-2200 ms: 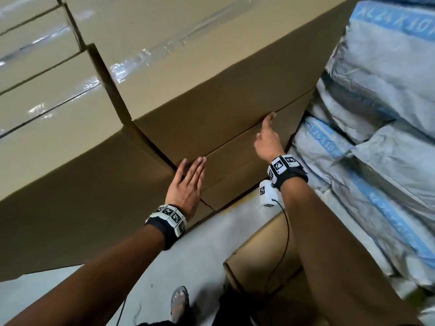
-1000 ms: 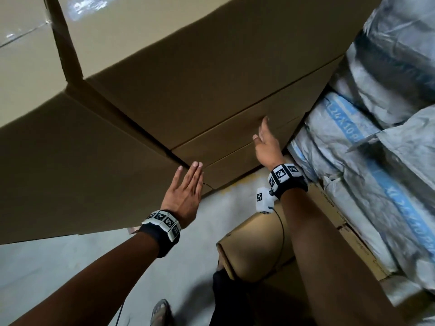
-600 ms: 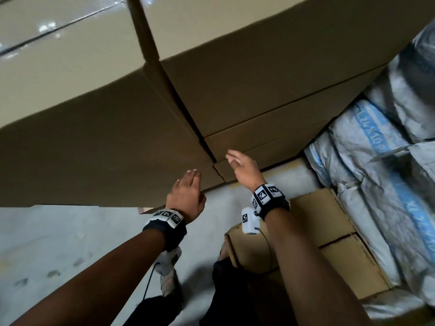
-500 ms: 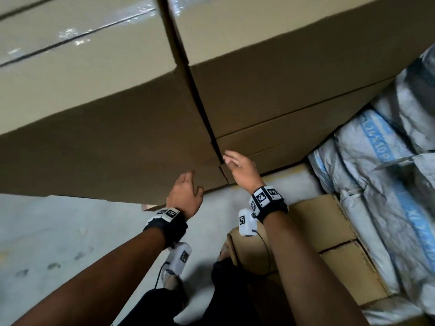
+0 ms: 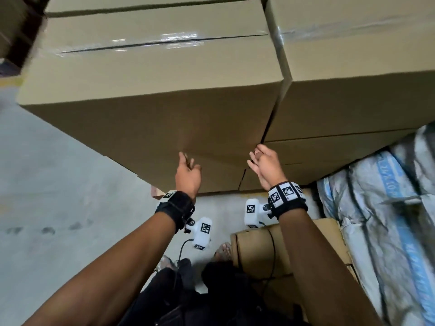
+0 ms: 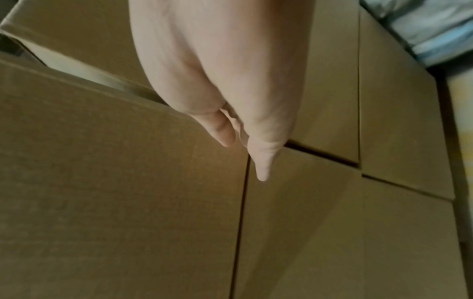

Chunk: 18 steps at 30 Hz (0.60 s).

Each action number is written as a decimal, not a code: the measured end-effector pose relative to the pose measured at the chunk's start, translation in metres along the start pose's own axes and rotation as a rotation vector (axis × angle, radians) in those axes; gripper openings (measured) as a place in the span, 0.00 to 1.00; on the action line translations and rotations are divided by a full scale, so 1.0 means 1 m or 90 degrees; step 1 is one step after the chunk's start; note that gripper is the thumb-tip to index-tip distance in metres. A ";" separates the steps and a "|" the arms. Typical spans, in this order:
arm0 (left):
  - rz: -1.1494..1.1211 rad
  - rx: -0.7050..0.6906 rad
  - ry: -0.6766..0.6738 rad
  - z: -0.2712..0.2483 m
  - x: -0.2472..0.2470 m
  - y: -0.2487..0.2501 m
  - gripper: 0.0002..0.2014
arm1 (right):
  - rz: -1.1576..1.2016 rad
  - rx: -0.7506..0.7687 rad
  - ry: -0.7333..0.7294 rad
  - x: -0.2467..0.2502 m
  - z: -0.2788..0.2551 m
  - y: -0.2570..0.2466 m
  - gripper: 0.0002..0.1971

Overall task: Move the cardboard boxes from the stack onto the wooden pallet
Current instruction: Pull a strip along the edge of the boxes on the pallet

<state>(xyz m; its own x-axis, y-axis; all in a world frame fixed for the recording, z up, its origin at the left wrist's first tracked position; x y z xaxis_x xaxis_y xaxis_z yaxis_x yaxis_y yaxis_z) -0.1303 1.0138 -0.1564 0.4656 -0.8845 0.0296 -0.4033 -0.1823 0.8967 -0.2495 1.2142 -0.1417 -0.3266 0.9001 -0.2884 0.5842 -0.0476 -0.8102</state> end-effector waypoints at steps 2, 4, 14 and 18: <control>-0.111 -0.017 0.007 -0.005 0.004 0.011 0.40 | 0.158 -0.007 0.014 -0.011 0.000 -0.002 0.22; -0.197 -0.020 0.028 -0.003 0.012 0.020 0.37 | 0.250 0.009 0.021 -0.021 0.002 -0.003 0.14; -0.453 0.035 0.096 0.008 0.087 0.047 0.19 | 0.394 0.054 -0.015 -0.039 -0.002 -0.008 0.15; -0.431 0.074 0.091 0.016 0.096 0.057 0.16 | 0.385 0.059 0.004 -0.036 0.007 -0.014 0.11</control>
<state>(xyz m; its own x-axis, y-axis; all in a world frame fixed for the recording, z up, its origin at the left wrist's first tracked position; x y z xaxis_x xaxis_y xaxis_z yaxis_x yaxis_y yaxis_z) -0.1215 0.9115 -0.1091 0.7396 -0.4965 -0.4544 -0.0655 -0.7251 0.6855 -0.2511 1.1793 -0.1238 0.0473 0.7037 -0.7090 0.5981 -0.5884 -0.5441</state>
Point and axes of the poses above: each hand's wrist, its own z-axis towards the middle knuckle, its own x-axis out of the back of the hand, y = z × x, the point moved 2 cm from there along z, towards the middle knuckle, and after that the axes turned 14 degrees about -y, right-handed, at the moved point
